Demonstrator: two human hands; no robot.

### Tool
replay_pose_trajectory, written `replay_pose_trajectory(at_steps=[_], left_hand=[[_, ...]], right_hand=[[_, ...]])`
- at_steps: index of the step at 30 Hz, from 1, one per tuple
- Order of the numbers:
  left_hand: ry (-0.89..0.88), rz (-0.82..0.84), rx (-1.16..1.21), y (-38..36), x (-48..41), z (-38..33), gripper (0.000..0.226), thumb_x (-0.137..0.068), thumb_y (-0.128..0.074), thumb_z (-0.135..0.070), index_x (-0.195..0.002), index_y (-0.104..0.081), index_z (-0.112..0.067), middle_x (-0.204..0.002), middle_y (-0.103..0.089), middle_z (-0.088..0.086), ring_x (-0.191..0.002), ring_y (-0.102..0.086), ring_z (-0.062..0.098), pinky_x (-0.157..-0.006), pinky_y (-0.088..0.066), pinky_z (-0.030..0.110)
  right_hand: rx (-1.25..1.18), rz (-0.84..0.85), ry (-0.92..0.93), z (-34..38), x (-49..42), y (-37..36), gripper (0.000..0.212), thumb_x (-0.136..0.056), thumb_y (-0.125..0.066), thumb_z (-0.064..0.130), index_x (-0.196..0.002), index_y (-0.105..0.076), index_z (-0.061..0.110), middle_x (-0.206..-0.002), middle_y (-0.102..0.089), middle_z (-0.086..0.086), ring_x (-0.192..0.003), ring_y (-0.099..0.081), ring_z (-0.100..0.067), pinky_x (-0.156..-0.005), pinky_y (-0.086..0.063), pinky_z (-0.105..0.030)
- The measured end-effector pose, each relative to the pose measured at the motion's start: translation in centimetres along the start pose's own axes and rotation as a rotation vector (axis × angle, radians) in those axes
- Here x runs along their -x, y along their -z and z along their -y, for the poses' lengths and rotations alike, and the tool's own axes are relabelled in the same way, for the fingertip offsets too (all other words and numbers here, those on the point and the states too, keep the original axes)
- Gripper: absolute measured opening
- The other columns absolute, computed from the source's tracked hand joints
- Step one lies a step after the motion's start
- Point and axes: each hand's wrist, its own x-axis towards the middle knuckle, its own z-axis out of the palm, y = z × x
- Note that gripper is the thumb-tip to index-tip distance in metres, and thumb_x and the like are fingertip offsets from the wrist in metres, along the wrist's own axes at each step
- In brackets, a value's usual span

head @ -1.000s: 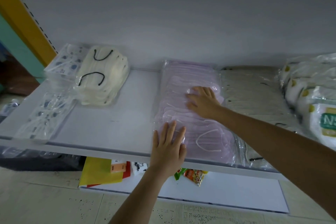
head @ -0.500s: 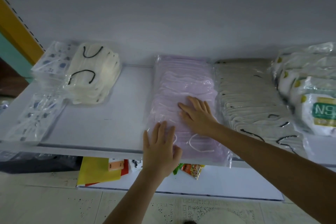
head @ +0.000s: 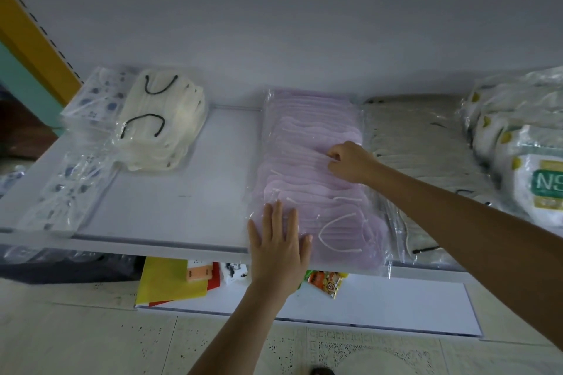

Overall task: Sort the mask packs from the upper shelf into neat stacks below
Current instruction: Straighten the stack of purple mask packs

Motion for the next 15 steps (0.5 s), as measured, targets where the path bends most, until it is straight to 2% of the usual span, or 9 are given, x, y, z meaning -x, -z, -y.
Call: replay_pose_trajectory(at_steps=[2, 4, 6, 8, 10, 12, 14, 15], left_hand=[[-0.006, 0.009, 0.000, 0.1, 0.0, -0.1, 0.057, -0.099, -0.004, -0.045, -0.123, -0.043, -0.011, -0.126, -0.059, 0.020, -0.115, -0.057, 0.037, -0.085, -0.046, 0.061], [-0.013, 0.031, -0.010, 0.2, -0.2, -0.3, 0.058, -0.099, -0.004, -0.046, -0.124, -0.043, -0.011, -0.127, -0.059, 0.019, -0.116, -0.057, 0.037, -0.085, -0.046, 0.060], [-0.017, 0.042, -0.015, 0.2, -0.7, -0.7, 0.059, -0.099, -0.003, -0.047, -0.125, -0.043, -0.012, -0.128, -0.058, 0.018, -0.117, -0.057, 0.036, -0.086, -0.046, 0.059], [0.007, 0.070, -0.019, 0.3, -1.3, -1.2, 0.059, -0.098, -0.003, -0.047, -0.126, -0.042, -0.012, -0.128, -0.058, 0.018, -0.117, -0.057, 0.036, -0.085, -0.047, 0.059], [0.027, 0.075, -0.021, 0.3, -1.7, -1.5, 0.057, -0.098, -0.007, -0.047, -0.130, -0.041, -0.015, -0.129, -0.058, 0.017, -0.117, -0.057, 0.035, -0.085, -0.047, 0.059], [0.019, 0.065, -0.053, 0.3, -1.7, -1.6, 0.051, -0.093, -0.023, -0.047, -0.131, -0.043, -0.020, -0.131, -0.056, 0.016, -0.118, -0.056, 0.036, -0.084, -0.046, 0.060], [-0.001, 0.065, -0.091, 0.4, -1.6, -1.4, 0.051, -0.085, -0.032, -0.045, -0.127, -0.051, -0.024, -0.130, -0.056, 0.016, -0.118, -0.056, 0.035, -0.083, -0.046, 0.062], [-0.012, 0.069, -0.116, 0.5, -1.5, -1.2, 0.050, -0.084, -0.034, -0.044, -0.124, -0.056, -0.024, -0.130, -0.057, 0.016, -0.118, -0.057, 0.035, -0.082, -0.045, 0.063]], right_hand=[[-0.041, 0.047, 0.004, -0.1, 0.0, 0.1, 0.029, -0.087, -0.050, 0.007, -0.065, -0.041, 0.023, -0.077, -0.045, 0.003, -0.082, -0.046, -0.019, -0.057, -0.033, -0.022], [-0.041, 0.065, 0.024, -0.3, -0.3, 0.3, 0.018, -0.087, -0.051, 0.003, -0.078, -0.049, 0.019, -0.087, -0.048, 0.001, -0.084, -0.046, -0.018, -0.055, -0.032, -0.018], [-0.011, 0.031, 0.052, -0.5, -1.0, 1.1, 0.016, -0.086, -0.050, 0.000, -0.091, -0.054, 0.015, -0.093, -0.051, -0.003, -0.089, -0.048, -0.019, -0.073, -0.041, -0.024], [0.065, -0.003, 0.068, -0.5, -1.8, 1.8, 0.024, -0.087, -0.049, 0.001, -0.105, -0.058, 0.013, -0.107, -0.058, -0.005, -0.103, -0.051, -0.023, -0.096, -0.037, -0.033], [0.135, 0.005, 0.082, -0.5, -1.9, 2.3, 0.038, -0.088, -0.050, 0.005, -0.126, -0.051, 0.012, -0.128, -0.053, -0.007, -0.121, -0.045, -0.026, -0.103, -0.029, -0.035], [0.178, -0.046, 0.104, -0.5, -1.1, 2.1, 0.054, -0.090, -0.050, 0.013, -0.141, -0.033, 0.015, -0.144, -0.035, -0.011, -0.133, -0.030, -0.029, -0.108, -0.021, -0.036], [0.167, -0.155, 0.115, -0.4, 0.7, 1.1, 0.060, -0.093, -0.046, 0.025, -0.147, -0.021, 0.018, -0.152, -0.019, -0.010, -0.139, -0.017, -0.029, -0.112, -0.014, -0.037], [0.182, -0.153, 0.147, -0.5, 1.7, 0.2, 0.060, -0.094, -0.040, 0.037, -0.148, -0.020, 0.019, -0.154, -0.016, -0.007, -0.141, -0.014, -0.028, -0.113, -0.011, -0.039]])
